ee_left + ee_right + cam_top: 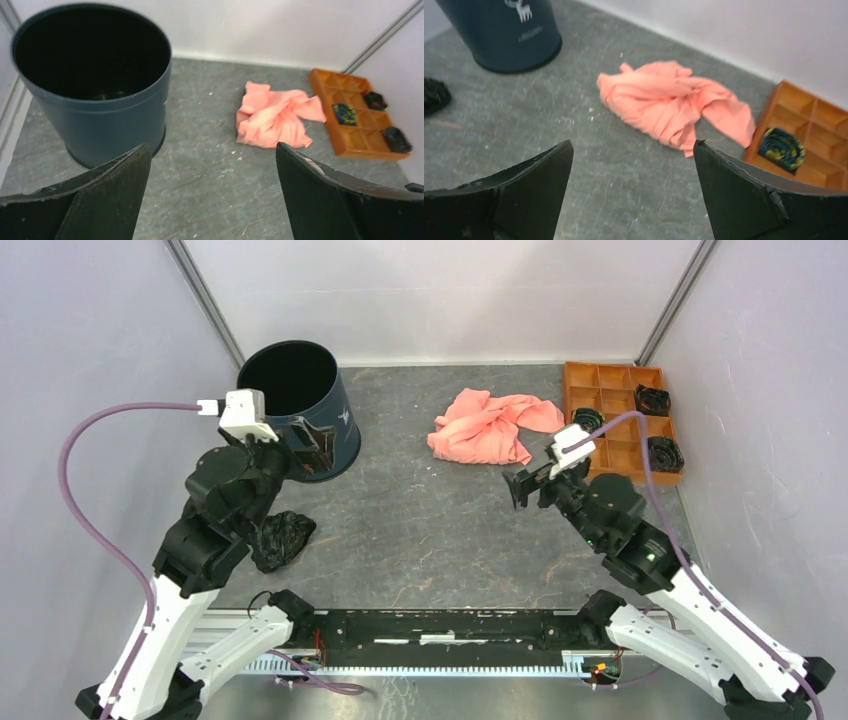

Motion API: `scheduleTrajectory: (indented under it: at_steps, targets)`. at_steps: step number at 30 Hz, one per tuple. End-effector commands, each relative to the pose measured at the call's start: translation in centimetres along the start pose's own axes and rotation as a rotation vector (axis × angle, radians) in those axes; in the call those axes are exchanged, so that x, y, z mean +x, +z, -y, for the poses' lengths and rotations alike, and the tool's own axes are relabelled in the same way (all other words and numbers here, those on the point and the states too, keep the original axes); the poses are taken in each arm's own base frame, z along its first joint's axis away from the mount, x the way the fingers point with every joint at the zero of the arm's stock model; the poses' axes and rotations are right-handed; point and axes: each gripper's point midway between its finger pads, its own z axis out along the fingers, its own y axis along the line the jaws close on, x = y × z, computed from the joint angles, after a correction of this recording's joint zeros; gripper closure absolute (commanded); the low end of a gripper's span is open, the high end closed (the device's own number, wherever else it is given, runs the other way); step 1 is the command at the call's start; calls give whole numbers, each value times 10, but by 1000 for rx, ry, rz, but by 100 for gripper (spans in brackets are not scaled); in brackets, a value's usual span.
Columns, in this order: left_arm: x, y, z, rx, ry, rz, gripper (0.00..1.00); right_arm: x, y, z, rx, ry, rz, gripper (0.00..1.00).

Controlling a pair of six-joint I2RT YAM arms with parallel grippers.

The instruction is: Put the trash bags into the trash bin

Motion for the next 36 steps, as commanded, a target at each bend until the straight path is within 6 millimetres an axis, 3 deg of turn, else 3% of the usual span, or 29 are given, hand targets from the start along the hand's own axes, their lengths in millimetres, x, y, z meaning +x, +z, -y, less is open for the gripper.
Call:
scheduleTrajectory:
  at_steps: [1, 7, 12, 15, 23, 27, 32, 36]
  targets:
    - [30, 6, -11, -32, -25, -77, 0, 18, 15, -14, -14, 30, 2, 2]
    - [76, 9, -35, -121, -42, -166, 0, 55, 34, -37, -65, 39, -63, 2]
    - [118, 8, -62, -259, -87, -246, 0, 63, 52, -56, -105, 96, -17, 2]
    - [139, 4, -90, -414, -115, -259, 0, 64, 69, -68, -124, 132, 10, 2]
    - [184, -13, -141, -715, -232, -240, 0, 71, 114, -117, -271, 197, 77, 2]
    - [210, -16, -161, -825, -316, -240, 0, 92, 112, -128, -323, 178, 85, 2]
    - [253, -15, -197, -962, -398, -244, 0, 113, 103, -121, -312, 124, 86, 2]
    - [269, 0, -215, -1010, -430, -256, 0, 119, 98, -116, -297, 97, 99, 2]
